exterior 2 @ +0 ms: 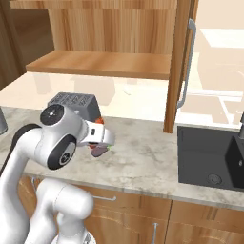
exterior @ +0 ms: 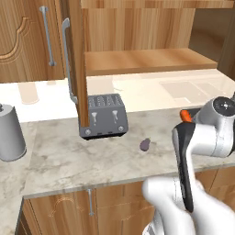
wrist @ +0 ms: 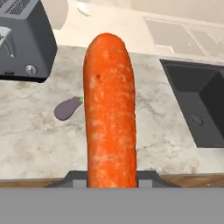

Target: Pick the eggplant, carrot from the counter and place them in the cabinet. Then close the cabinet.

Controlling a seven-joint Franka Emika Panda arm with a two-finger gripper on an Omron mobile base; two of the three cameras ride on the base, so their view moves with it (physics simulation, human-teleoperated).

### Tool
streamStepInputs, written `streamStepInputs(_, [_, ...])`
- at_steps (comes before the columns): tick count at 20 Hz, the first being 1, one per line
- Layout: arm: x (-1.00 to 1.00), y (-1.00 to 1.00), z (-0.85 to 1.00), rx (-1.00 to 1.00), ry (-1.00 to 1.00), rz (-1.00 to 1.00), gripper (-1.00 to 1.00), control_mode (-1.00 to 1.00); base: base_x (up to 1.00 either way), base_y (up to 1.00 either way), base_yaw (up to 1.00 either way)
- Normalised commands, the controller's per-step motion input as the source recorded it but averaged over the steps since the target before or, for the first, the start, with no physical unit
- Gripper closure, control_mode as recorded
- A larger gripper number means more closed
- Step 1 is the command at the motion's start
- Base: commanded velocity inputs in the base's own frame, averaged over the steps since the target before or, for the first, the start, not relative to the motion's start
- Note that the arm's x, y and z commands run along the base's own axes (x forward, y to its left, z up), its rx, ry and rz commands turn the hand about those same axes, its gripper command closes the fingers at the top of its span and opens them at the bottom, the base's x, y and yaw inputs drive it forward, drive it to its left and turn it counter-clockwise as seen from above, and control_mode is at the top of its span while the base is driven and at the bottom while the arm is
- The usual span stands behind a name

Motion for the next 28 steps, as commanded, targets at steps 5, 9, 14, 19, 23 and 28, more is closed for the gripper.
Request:
streamStepInputs(5, [0.05, 0.0, 0.99, -0.07, -0.05, 0.0, 1.0, -1.0, 0.0, 0.0, 0.0])
streamStepInputs(9, [0.55, 0.0, 0.84, -0.06, -0.22, 0.0, 1.0, -1.0, 0.0, 0.0, 0.0])
streamStepInputs(14, [0.53, 0.0, 0.88, -0.05, -0.13, -0.01, 1.0, -1.0, 0.0, 0.0, 0.0])
streamStepInputs(19, [1.0, 0.0, 0.17, -0.02, -0.09, -0.04, 1.0, -1.0, 0.0, 0.0, 0.0])
streamStepInputs(23, [1.0, 0.0, 0.03, 0.0, -0.04, -0.07, 1.0, -1.0, 0.0, 0.0, 0.0])
streamStepInputs(28, [1.0, -0.02, 0.03, 0.0, 0.01, -0.09, 1.0, -1.0, 0.0, 0.0, 0.0])
